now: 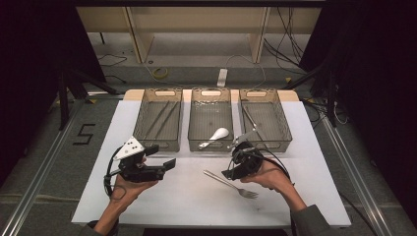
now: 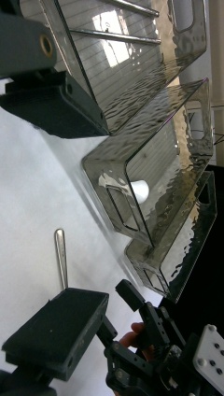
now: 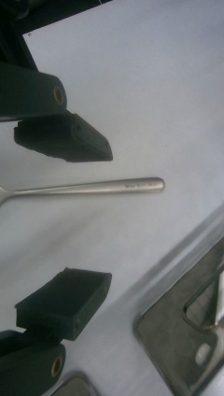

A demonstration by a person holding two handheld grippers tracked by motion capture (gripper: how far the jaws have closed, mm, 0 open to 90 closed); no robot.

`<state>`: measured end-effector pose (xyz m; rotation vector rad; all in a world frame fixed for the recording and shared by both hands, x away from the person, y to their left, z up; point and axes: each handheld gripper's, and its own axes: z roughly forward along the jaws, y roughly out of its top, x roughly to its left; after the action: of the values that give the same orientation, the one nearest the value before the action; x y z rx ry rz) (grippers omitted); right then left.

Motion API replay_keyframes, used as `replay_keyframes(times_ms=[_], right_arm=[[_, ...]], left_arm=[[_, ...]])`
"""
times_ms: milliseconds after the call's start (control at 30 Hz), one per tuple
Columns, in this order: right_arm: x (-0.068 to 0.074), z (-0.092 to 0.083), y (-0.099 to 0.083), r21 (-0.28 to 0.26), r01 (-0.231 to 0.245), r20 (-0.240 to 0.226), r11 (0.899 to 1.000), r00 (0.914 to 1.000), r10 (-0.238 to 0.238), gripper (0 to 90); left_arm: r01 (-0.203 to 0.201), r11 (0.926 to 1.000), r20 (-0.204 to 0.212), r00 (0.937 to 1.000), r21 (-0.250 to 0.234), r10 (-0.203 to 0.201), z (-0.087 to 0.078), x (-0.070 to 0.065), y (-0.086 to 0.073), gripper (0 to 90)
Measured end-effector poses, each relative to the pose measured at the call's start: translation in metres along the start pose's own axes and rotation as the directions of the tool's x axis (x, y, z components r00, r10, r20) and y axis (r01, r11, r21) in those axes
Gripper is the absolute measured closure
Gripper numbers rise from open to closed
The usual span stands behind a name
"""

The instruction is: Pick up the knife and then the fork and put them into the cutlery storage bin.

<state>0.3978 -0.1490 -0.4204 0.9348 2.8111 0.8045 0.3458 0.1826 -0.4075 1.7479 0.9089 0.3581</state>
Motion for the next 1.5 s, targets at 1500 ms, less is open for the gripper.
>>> replay_keyframes(times_ms=[1500], right_arm=[[0.010, 0.035, -0.009, 0.231, 0.077, -0.023, 0.970, 0.9970, -0.074, 65.7]], left_arm=[[-0.005, 1.0000, -0.001, 1.0000, 0.003, 0.005, 0.001, -0.001, 0.000, 15.9]])
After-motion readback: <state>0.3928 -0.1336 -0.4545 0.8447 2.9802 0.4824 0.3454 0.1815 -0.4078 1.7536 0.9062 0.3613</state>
